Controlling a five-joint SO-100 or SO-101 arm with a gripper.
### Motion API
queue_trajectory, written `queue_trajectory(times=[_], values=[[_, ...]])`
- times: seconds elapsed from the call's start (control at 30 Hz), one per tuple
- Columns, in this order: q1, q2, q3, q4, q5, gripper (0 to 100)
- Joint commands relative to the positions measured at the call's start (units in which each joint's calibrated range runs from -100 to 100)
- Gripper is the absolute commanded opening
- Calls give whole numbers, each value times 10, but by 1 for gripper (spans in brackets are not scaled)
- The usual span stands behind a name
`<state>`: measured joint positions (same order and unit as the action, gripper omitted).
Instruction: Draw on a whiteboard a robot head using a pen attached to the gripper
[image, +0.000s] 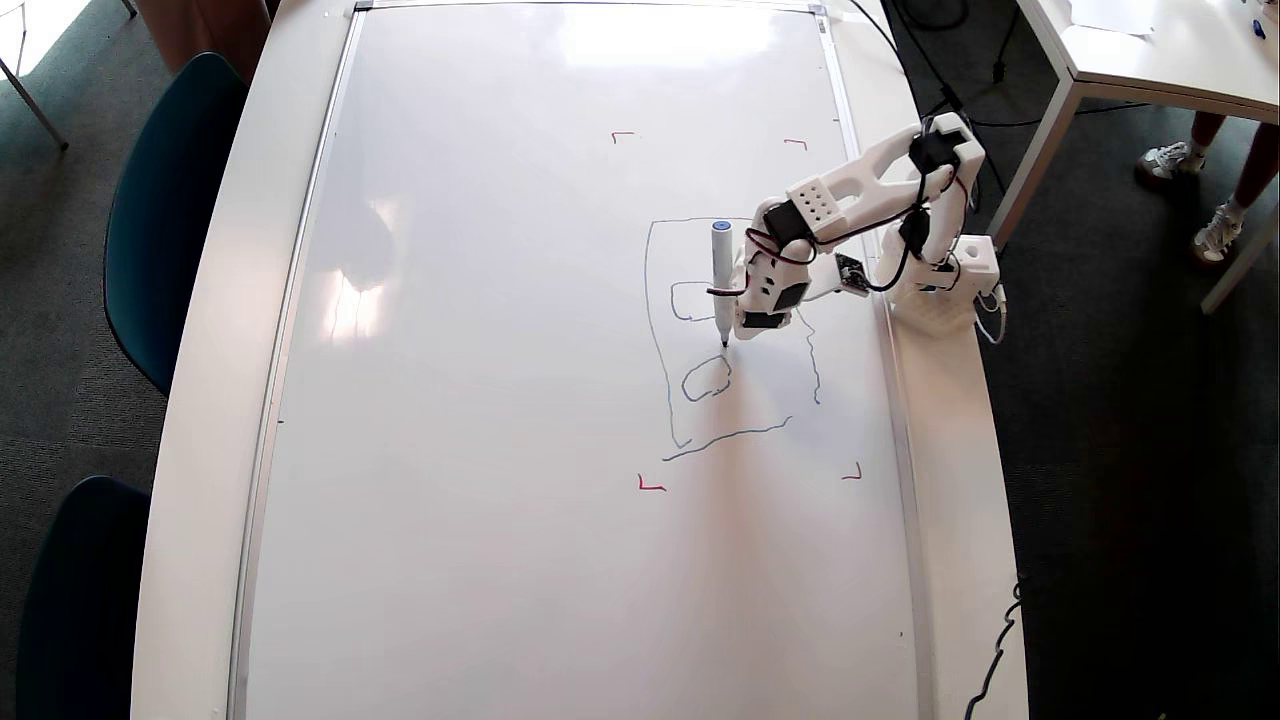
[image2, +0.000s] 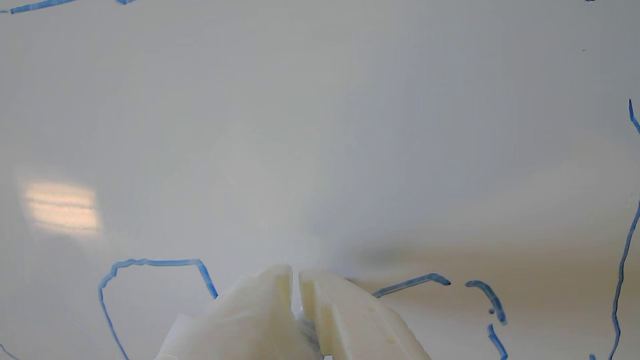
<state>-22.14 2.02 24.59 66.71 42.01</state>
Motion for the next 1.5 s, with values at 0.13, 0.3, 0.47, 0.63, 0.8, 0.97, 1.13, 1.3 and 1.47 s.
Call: queue_trajectory(times=[0.13,0.3,0.47,0.63,0.8,0.97,1.13,1.3,1.47], values=[[24,-11,-2,1,5,1],[33,-11,-1,18,18,1],[37,-12,-1,18,18,1],[37,-12,-1,49,18,1],[38,-13,5,57,18,1],[33,-63,67,48,18,1],[30,-91,104,48,18,1],[13,-96,105,48,15,1],[-4,-90,97,48,13,1]])
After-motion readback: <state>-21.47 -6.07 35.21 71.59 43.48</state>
